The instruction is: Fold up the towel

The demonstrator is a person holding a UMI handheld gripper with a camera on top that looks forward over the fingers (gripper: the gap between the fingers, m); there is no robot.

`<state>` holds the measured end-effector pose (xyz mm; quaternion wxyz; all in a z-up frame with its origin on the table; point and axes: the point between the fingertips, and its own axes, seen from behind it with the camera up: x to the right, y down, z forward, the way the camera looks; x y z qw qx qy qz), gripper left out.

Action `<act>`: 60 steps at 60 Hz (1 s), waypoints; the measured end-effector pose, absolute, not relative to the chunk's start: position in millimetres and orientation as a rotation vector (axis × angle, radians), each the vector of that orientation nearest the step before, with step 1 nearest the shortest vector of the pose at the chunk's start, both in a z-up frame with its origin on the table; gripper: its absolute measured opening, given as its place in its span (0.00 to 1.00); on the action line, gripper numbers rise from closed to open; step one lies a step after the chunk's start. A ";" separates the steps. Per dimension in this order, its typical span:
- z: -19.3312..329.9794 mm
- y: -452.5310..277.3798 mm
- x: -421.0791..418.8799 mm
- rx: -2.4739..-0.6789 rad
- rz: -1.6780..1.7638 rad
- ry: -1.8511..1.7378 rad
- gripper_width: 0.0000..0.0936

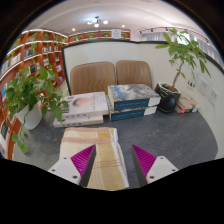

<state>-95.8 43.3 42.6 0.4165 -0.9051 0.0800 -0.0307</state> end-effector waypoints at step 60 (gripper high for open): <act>238.5 -115.4 106.1 -2.058 0.016 0.047 0.85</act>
